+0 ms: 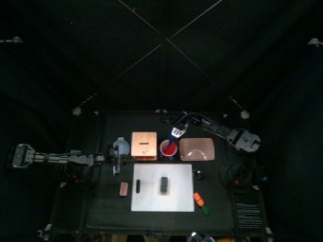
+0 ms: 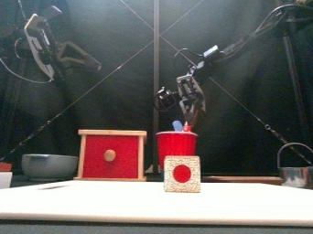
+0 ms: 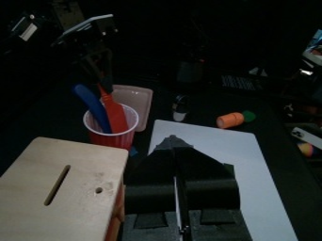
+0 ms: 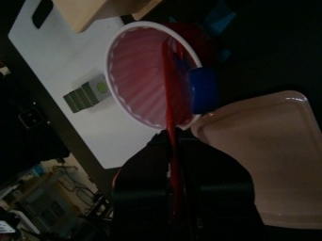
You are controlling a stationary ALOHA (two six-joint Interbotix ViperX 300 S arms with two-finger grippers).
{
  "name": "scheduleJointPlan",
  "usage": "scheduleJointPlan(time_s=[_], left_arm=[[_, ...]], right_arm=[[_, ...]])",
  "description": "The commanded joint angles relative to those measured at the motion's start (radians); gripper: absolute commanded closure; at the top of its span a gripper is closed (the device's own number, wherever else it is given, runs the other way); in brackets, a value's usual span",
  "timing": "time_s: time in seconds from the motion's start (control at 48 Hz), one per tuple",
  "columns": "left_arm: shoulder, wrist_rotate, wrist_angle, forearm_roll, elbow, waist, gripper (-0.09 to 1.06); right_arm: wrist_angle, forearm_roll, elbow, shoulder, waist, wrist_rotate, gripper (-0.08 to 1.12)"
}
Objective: Cut the sushi into 4 pieces with the knife
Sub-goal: Grasp knife edge with left hand
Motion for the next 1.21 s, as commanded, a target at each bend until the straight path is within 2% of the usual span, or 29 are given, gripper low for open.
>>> scheduleJointPlan(time_s=[0.021, 0.438, 0.542, 0.604, 0.688, 0.812, 0.896, 1.042, 1.208], left_arm=[[0.000, 0.002, -0.011, 0.000, -0.014, 0.003, 1.00], [-0.028, 0.008, -0.017, 0.003, -0.014, 0.005, 0.98], [-0.038, 0.008, -0.048, 0.008, -0.005, 0.006, 0.95], [-0.040, 0.008, -0.069, 0.021, 0.008, 0.006, 0.91], [-0.040, 0.006, -0.117, 0.035, 0.023, 0.006, 0.84], [-0.040, 0.005, -0.193, 0.034, 0.032, 0.008, 0.72], [-0.040, 0.006, -0.218, 0.028, 0.035, 0.009, 0.64], [-0.040, 0.005, -0.219, 0.015, 0.028, 0.015, 0.54], [-0.034, 0.008, -0.219, 0.018, 0.026, 0.017, 0.53]], right_arm=[[0.026, 0.008, -0.043, -0.049, 0.006, -0.002, 0.87], [0.048, 0.005, -0.049, -0.212, 0.006, -0.005, 0.87], [0.032, 0.005, -0.028, -0.275, 0.009, -0.014, 0.87], [0.009, 0.000, -0.009, -0.316, 0.020, -0.018, 0.87], [-0.038, -0.002, 0.021, -0.371, 0.034, -0.021, 0.87], [-0.153, -0.014, 0.098, -0.466, 0.069, -0.026, 0.87], [-0.241, -0.032, 0.160, -0.526, 0.104, -0.029, 0.87], [-0.451, -0.083, 0.314, -0.640, 0.190, -0.034, 0.87], [-0.828, -0.135, 0.565, -0.762, 0.351, -0.025, 0.87]])
